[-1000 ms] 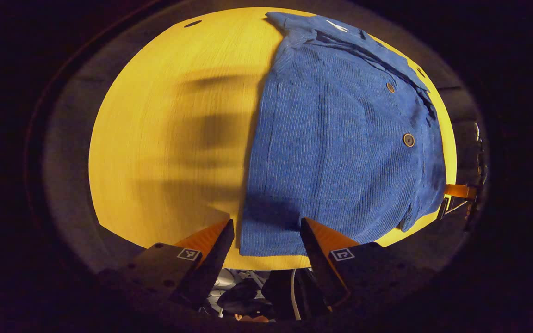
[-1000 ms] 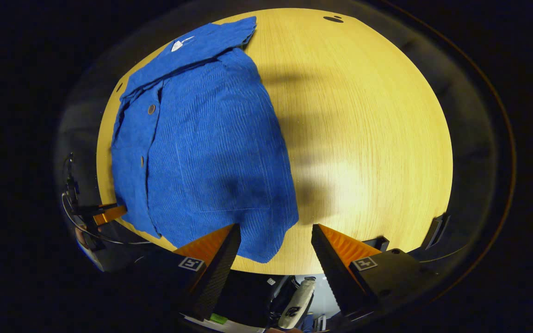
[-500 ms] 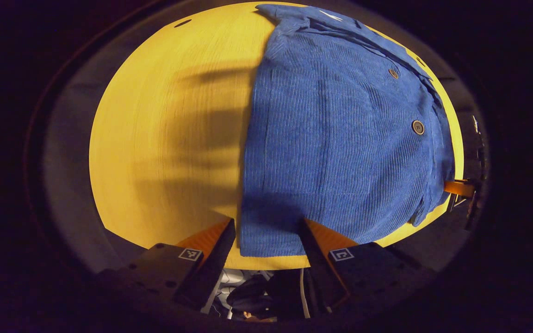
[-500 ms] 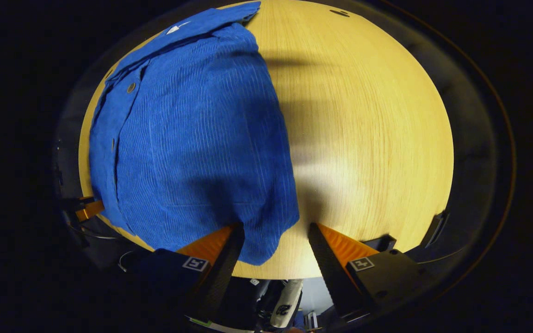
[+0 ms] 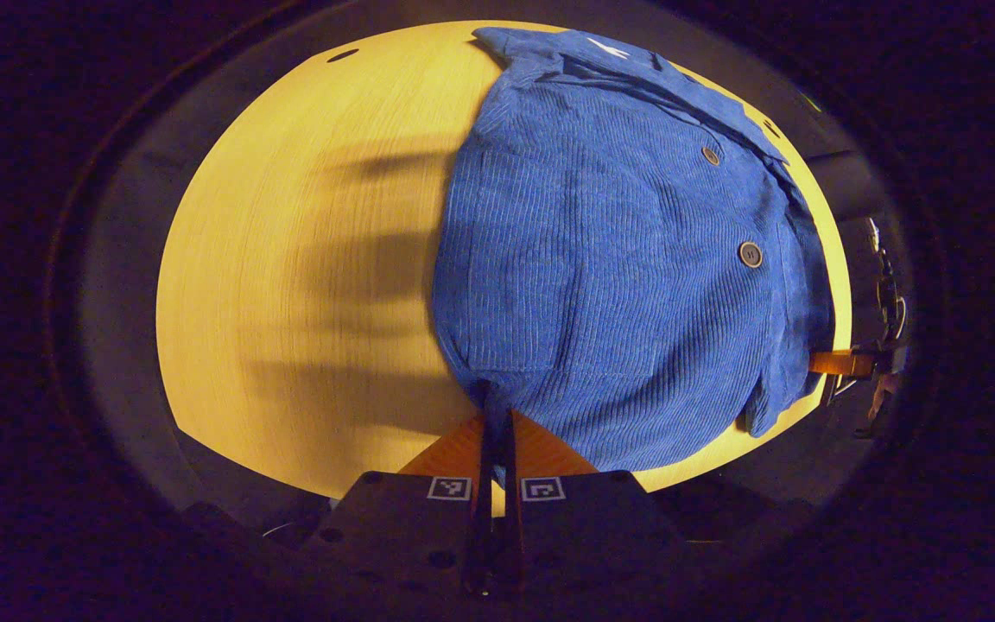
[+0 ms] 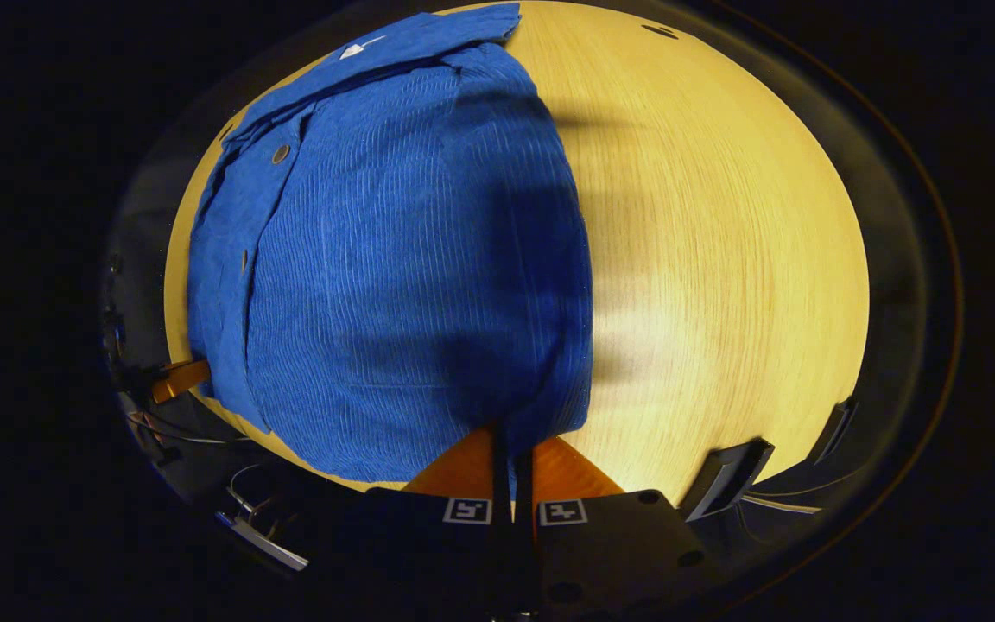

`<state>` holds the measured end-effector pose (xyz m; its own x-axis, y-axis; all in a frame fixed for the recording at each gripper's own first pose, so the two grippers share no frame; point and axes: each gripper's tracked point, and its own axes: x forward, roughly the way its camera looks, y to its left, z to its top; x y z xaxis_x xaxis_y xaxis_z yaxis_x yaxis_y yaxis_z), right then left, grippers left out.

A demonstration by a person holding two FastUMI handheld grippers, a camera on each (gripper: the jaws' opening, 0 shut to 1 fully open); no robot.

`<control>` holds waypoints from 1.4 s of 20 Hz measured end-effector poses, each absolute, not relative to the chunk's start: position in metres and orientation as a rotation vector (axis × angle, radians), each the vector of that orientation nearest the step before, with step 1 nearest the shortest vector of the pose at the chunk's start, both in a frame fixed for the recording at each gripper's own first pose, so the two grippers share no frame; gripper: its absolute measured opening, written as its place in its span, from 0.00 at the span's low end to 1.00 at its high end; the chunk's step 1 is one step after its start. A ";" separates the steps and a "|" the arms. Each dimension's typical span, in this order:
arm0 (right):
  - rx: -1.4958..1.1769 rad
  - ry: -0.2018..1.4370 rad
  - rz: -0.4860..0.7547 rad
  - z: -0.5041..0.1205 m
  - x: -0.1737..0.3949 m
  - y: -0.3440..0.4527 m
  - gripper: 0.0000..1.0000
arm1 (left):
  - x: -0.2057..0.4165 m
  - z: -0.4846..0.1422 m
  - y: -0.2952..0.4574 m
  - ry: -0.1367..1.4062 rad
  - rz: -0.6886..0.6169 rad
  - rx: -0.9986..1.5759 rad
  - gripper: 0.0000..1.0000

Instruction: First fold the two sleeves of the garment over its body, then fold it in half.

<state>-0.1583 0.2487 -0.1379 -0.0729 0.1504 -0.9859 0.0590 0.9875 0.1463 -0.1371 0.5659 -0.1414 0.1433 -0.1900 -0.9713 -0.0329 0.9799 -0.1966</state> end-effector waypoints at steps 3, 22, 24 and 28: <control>0.190 1.614 0.063 -0.134 -0.156 0.243 0.05 | -0.133 -0.129 0.566 1.392 -0.107 -0.316 0.00; 0.176 0.896 0.062 0.082 0.167 0.241 0.05 | 0.124 0.099 0.596 0.935 -0.123 -0.214 0.00; 0.164 0.867 0.056 0.075 0.212 0.245 0.05 | 0.167 0.103 0.599 0.899 -0.083 -0.160 0.00; 0.163 0.884 0.012 0.025 0.284 0.238 0.05 | 0.240 0.092 0.596 0.876 -0.031 -0.071 0.00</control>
<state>0.2840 0.2378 0.0248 0.6348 0.0775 -0.7688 0.0574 0.9875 0.1469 0.2397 0.5957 0.0918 0.6400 -0.0568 -0.7663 -0.0019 0.9971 -0.0754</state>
